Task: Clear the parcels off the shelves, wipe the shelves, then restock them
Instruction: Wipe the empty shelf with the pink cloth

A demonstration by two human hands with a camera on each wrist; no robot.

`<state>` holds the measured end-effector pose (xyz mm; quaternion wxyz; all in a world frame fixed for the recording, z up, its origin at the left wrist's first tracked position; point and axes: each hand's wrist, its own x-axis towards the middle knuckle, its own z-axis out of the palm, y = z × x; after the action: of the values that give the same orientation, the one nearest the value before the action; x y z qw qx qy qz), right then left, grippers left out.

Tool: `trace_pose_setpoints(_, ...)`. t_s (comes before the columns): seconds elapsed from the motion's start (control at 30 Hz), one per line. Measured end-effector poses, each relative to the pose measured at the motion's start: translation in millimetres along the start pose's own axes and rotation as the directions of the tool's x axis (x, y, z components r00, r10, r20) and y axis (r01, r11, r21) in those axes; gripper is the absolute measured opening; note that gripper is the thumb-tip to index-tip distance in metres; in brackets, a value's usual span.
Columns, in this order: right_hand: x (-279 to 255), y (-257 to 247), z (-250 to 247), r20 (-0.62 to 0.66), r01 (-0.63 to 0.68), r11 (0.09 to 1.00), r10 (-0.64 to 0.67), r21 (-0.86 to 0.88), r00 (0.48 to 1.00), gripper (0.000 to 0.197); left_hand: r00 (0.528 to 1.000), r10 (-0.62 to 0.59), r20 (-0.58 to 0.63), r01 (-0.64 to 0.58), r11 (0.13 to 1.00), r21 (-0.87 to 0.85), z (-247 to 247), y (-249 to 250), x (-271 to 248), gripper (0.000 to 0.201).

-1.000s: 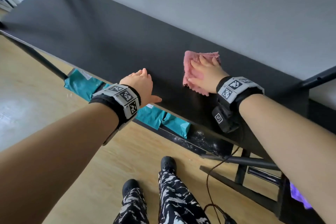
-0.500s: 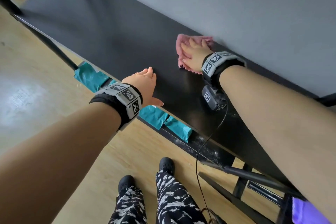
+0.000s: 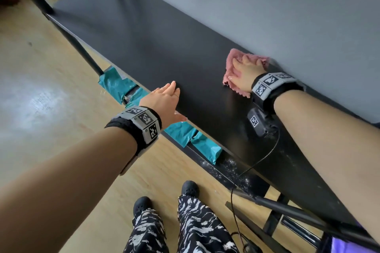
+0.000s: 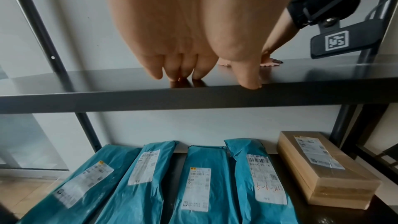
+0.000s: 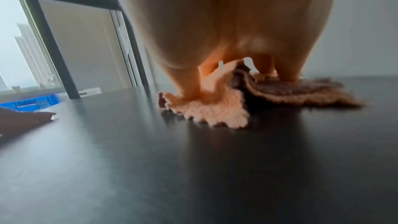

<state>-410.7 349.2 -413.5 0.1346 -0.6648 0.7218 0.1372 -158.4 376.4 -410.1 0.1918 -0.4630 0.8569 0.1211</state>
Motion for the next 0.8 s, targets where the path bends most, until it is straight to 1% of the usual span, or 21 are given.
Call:
trace_pose_setpoints(0.03,2.0,-12.4,-2.3,-0.017,0.033,0.999,-0.032,0.023,0.999,0.051,1.000,-0.001,-0.011,0.001,1.000,-0.011,2.4,-2.6,-3.8,0.089)
trace_pose_setpoints(0.1,10.0,-35.9,-5.0,-0.020,0.075,0.997,-0.075,0.029,0.997,0.053,0.999,-0.023,-0.030,0.022,0.998,-0.052,5.5,-10.0,-10.5,0.085)
trace_pose_setpoints(0.2,29.1,-68.4,-6.1,0.042,0.121,0.993,-0.121,-0.004,0.992,0.055,0.993,-0.109,-0.044,0.102,0.986,-0.128,5.5,-25.5,-21.1,0.079)
trace_pose_setpoints(0.27,39.8,-89.5,-7.3,0.082,0.148,0.989,-0.147,0.000,0.986,0.061,0.985,-0.165,-0.046,0.155,0.974,-0.165,4.0,-38.0,-29.5,0.074)
trace_pose_setpoints(0.37,54.1,-123.3,-9.6,0.082,0.187,0.982,-0.188,0.021,0.979,0.063,0.974,-0.222,-0.050,0.208,0.958,-0.199,5.2,-57.3,-42.9,0.065)
trace_pose_setpoints(0.47,58.1,-163.6,-17.0,0.084,0.251,0.968,-0.251,0.013,0.964,0.063,0.965,-0.260,-0.045,0.244,0.945,-0.218,11.1,-72.6,-53.6,0.064)
trace_pose_setpoints(0.57,52.2,-204.0,-16.5,0.077,0.343,0.939,-0.341,-0.004,0.937,0.062,0.963,-0.267,-0.027,0.254,0.939,-0.230,16.2,-83.0,-59.5,0.065)
trace_pose_setpoints(0.63,43.9,-215.6,-7.4,0.068,0.372,0.928,-0.371,-0.004,0.926,0.062,0.966,-0.258,-0.024,0.246,0.941,-0.231,16.7,-87.2,-59.8,0.063)
trace_pose_setpoints(0.67,36.3,-215.0,-2.8,0.043,0.384,0.923,-0.383,-0.008,0.923,0.061,0.968,-0.248,-0.027,0.236,0.944,-0.231,15.6,-88.8,-58.4,0.062)
trace_pose_setpoints(0.73,17.5,-204.2,6.8,0.000,0.391,0.921,-0.391,0.002,0.921,0.059,0.975,-0.222,-0.031,0.208,0.949,-0.235,12.3,-89.6,-54.2,0.061)
trace_pose_setpoints(0.8,-7.0,-188.8,16.7,-0.026,0.354,0.935,-0.353,0.036,0.935,0.058,0.983,-0.180,-0.032,0.168,0.958,-0.233,8.4,-86.9,-49.1,0.061)
